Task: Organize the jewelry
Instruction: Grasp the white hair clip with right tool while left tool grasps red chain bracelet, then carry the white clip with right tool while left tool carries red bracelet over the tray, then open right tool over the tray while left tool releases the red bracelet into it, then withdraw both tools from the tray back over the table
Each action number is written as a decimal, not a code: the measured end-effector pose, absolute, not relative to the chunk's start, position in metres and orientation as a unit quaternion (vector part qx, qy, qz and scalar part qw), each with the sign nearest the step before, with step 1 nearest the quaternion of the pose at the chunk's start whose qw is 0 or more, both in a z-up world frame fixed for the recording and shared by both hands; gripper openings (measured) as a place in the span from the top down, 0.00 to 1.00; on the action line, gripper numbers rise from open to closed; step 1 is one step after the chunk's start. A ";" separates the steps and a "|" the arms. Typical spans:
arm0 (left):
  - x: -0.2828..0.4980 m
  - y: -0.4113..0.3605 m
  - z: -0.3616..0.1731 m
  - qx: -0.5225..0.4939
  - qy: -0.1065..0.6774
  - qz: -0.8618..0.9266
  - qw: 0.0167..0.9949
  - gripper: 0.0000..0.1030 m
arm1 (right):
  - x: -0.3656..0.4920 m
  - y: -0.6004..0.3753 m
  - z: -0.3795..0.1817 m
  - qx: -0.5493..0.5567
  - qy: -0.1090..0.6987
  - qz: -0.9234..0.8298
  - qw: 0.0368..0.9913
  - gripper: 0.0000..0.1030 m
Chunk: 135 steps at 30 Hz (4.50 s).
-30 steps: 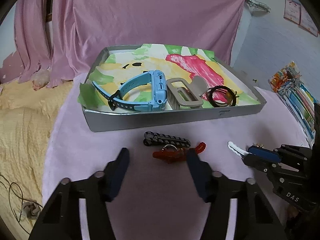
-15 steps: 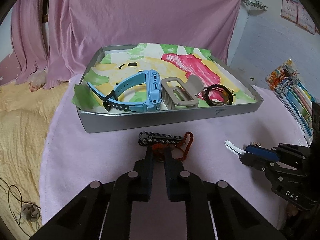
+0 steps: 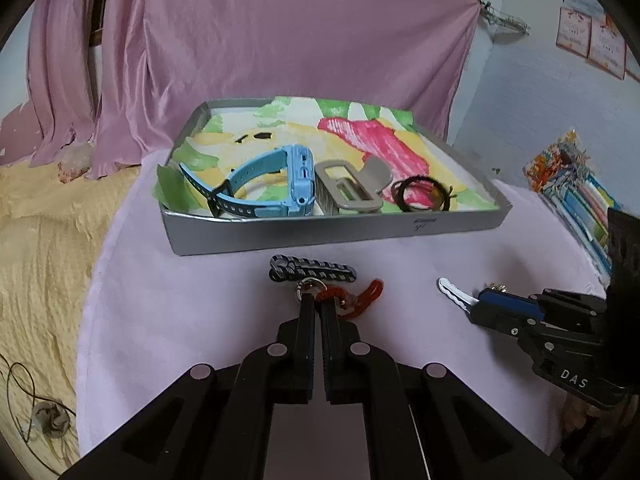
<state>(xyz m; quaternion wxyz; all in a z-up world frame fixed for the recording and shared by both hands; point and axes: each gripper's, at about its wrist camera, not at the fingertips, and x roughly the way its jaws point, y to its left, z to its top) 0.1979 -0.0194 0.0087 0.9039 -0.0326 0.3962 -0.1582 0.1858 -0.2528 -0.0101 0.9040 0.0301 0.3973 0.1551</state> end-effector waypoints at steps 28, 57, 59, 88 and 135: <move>0.260 -0.011 0.065 -0.101 0.289 -0.105 0.946 0.97 | 0.275 -0.263 0.039 0.055 0.320 0.108 0.940 0.87; 0.279 -0.045 0.037 -0.058 0.346 -0.118 0.929 0.97 | 0.291 -0.274 0.010 0.065 0.364 0.073 0.926 0.62; 0.276 -0.046 0.039 -0.055 0.341 -0.120 0.931 0.97 | 0.286 -0.278 0.013 0.067 0.354 0.066 0.930 0.62; 0.183 -0.030 0.067 -0.055 0.198 -0.076 0.976 0.01 | 0.186 -0.303 0.049 0.067 0.196 0.038 0.978 0.03; 0.102 -0.022 0.025 -0.032 0.211 -0.054 0.975 0.01 | 0.109 -0.298 0.015 0.019 0.220 0.043 0.974 0.02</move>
